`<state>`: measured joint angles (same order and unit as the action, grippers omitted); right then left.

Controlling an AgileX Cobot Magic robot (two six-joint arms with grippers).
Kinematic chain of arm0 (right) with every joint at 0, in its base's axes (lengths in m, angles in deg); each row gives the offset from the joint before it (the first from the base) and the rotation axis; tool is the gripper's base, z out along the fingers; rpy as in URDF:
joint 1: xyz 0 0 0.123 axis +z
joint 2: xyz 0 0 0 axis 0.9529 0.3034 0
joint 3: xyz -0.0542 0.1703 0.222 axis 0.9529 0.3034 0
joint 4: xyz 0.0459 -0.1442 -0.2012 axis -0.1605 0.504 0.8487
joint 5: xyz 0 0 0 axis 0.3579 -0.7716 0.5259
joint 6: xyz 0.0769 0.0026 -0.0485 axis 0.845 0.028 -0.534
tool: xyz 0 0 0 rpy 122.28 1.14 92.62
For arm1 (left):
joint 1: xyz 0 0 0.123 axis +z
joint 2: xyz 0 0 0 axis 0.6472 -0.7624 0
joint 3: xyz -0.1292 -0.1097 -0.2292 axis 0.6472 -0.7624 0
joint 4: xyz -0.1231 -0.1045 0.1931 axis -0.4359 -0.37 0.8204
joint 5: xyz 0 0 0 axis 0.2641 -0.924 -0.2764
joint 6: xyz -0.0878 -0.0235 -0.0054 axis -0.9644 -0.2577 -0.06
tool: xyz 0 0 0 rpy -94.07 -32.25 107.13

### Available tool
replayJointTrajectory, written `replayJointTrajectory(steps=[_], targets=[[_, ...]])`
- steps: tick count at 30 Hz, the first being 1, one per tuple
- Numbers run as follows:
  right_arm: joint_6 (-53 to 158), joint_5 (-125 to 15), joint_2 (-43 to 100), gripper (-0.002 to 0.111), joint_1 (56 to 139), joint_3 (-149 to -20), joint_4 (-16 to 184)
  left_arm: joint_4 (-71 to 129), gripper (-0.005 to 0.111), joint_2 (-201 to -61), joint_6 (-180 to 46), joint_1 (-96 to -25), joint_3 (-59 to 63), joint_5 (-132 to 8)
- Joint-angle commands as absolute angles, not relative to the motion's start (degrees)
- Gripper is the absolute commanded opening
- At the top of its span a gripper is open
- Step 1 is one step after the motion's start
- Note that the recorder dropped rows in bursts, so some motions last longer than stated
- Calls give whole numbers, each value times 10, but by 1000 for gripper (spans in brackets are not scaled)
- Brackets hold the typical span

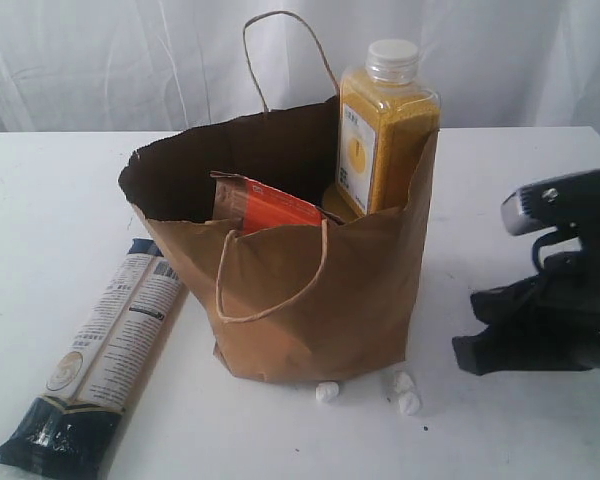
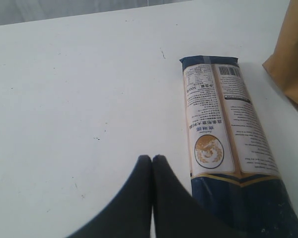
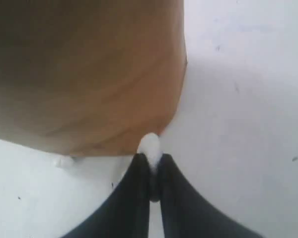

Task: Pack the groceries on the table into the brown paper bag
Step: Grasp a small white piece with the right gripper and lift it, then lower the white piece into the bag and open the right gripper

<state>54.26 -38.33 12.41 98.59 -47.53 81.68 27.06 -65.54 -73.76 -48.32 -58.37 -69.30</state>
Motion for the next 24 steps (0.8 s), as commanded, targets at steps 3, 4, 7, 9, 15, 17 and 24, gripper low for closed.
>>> replayJointTrajectory(steps=[3,4,7,9,15,17,24], targets=[[524,-312,44,0,986,-558,829,266,0,-653,-738,-482,-586,-694],[515,-301,43,0,986,-578,829,266,0,-653,-738,-482,-586,-694],[500,-263,49,0,990,-653,829,266,0,-653,-738,-482,-586,-694],[489,-251,72,0,1012,-699,830,266,0,-653,-738,-482,-586,-694],[475,-243,185,0,1089,-799,839,266,0,-653,-738,-482,-586,-694],[475,-240,221,0,1099,-826,839,266,0,-653,-738,-482,-586,-694],[456,-229,324,0,1100,-886,845,266,0,-653,-738,-482,-586,-694]])
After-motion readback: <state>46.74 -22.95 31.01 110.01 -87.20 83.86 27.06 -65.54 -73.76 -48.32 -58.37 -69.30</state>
